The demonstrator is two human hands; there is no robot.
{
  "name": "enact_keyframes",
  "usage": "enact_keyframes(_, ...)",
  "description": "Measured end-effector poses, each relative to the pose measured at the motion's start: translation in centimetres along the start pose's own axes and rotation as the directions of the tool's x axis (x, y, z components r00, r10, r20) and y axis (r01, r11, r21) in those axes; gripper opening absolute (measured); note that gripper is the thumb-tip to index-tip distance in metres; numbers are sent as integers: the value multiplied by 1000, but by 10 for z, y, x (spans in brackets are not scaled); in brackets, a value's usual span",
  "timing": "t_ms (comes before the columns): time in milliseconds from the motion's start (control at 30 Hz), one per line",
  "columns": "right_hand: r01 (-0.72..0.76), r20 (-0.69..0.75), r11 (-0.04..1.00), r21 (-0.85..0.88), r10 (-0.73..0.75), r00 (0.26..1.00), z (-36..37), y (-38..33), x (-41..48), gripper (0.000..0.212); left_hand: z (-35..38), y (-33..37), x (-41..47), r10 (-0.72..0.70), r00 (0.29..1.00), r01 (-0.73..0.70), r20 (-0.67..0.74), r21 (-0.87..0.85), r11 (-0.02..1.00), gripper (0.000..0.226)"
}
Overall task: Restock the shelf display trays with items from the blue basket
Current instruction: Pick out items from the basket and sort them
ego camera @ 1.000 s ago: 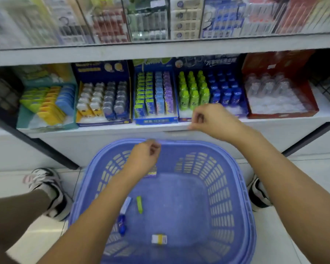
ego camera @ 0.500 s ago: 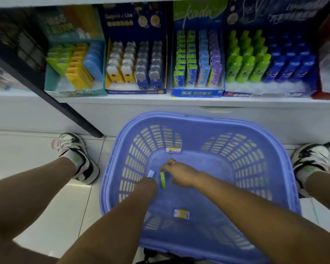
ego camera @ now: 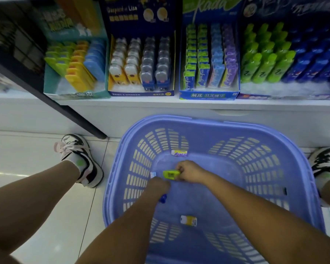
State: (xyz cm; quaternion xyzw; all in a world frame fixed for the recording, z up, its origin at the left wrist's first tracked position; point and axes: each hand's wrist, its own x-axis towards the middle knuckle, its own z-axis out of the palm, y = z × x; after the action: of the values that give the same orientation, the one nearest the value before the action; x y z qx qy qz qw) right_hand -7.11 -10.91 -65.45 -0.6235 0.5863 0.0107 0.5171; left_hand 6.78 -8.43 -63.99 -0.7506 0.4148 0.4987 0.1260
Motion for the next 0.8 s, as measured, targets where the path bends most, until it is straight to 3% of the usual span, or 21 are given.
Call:
enact_keyframes(100, -24, 112, 995, 92, 14, 994, -32, -13, -11, 4, -13, 16, 4, 77, 996, -60, 48, -285, 957, 43)
enact_keyframes(167, -3, 86, 984, 180, -13, 996, -52, -25, -23, 20, -28, 27, -9, 104, 992, -55, 65, -518, 854, 40)
enact_keyframes(267, 71, 59, 969, 237, -88, 994, -90, -41, -50, 26, -58, 44, -41, 197, 966, -14, 170, -721, 692, 22)
enact_keyframes(367, 235, -57, 941, 244, -228, 972, -126, -65, -86, 27, -81, 50, -69, 433, 824, 46, 365, -806, 591, 40)
enact_keyframes(433, 324, -139, 918, 230, -299, 944, -141, -80, -109, 29, -85, 54, -89, 559, 742, -6, 369, -831, 557, 48)
enact_keyframes(533, 402, -216, 875, 268, -352, 911, -151, -94, -137, 34, -84, 67, -122, 655, 719, -146, 233, -871, 469, 20)
enact_keyframes(633, 418, -341, 813, 407, -289, 894, -158, -101, -157, 35, -81, 81, -142, 656, 753, -422, -52, -803, 421, 20)
enact_keyframes(700, 396, -378, 797, 456, -230, 897, -160, -101, -167, 30, -81, 89, -153, 663, 707, -642, -246, -615, 457, 15)
enact_keyframes(800, 397, -464, 831, 389, -196, 864, -166, -100, -178, 29, -76, 99, -164, 688, 613, -778, -389, -452, 437, 8)
